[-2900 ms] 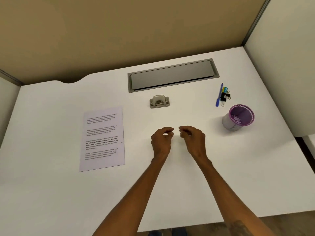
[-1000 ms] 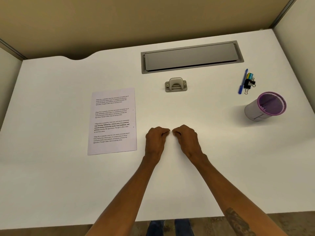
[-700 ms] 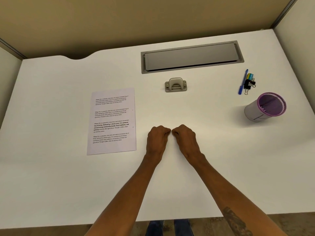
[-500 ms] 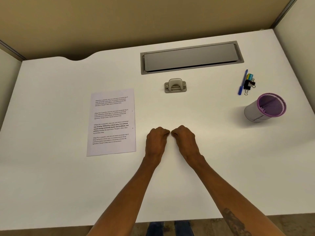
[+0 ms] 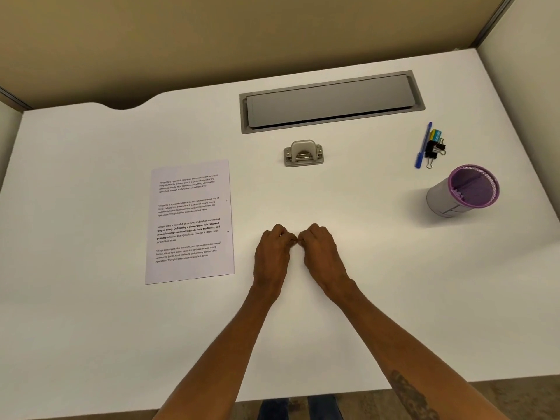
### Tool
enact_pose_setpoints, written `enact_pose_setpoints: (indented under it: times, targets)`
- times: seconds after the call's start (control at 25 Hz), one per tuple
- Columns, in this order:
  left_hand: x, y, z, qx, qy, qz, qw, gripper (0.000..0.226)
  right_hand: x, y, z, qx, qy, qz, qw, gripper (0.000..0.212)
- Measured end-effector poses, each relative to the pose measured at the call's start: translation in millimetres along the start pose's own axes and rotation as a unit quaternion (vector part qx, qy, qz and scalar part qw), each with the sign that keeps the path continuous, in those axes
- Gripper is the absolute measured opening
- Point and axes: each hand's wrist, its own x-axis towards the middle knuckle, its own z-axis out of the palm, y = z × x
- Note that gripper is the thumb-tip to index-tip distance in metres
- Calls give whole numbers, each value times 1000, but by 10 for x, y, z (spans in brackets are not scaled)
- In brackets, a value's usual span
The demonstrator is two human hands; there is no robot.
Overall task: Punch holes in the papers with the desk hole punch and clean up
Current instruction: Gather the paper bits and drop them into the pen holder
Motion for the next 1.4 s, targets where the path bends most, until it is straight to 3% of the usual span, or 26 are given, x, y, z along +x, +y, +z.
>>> enact_pose_setpoints:
  times: [0.16, 0.28, 0.32, 0.4, 0.52, 0.6, 0.68, 0.84, 0.92, 1.0, 1.2, 1.4]
  targets:
    - [15, 18, 61, -89, -39, -111, 989, 13, 6, -11, 34, -1, -11, 17, 1000, 33]
    - [15, 84, 54, -167, -1, -139, 976, 13, 21, -48, 4, 156, 32, 118, 980, 27]
    - [29, 128, 39, -190, 19, -140, 972, 13, 48, -69, -38, 234, 35, 177, 955, 24]
    - [106, 285, -15, -292, 38, -188, 937, 8, 96, -76, -190, 409, 29, 278, 868, 18]
    - [340, 663, -103, -456, -21, -242, 856, 5, 156, 27, -638, 637, 48, 285, 715, 14]
    - [507, 1022, -122, -527, -72, -226, 816, 6, 177, 201, -1046, 690, 83, 270, 666, 14]
    - [664, 1463, -80, -531, -117, -192, 817, 6, 184, 446, -1488, 665, 131, 263, 687, 16]
    - [905, 2347, 178, -459, -159, -130, 864, 16, 124, 995, -2249, 437, 217, 285, 825, 20]
    - [986, 2707, 375, -414, -169, -95, 889, 19, 73, 1257, -2478, 322, 249, 303, 862, 14]
    - [1045, 2955, 576, -349, -180, -68, 917, 22, 56, 1464, -2598, 231, 254, 306, 888, 6]
    - [1157, 3193, 888, -178, -182, -49, 966, 29, 120, 1811, -2714, 92, 165, 275, 943, 20]
    - [1188, 3185, 950, -94, -163, -13, 982, 25, 133, 1875, -2669, 77, 188, 287, 936, 21]
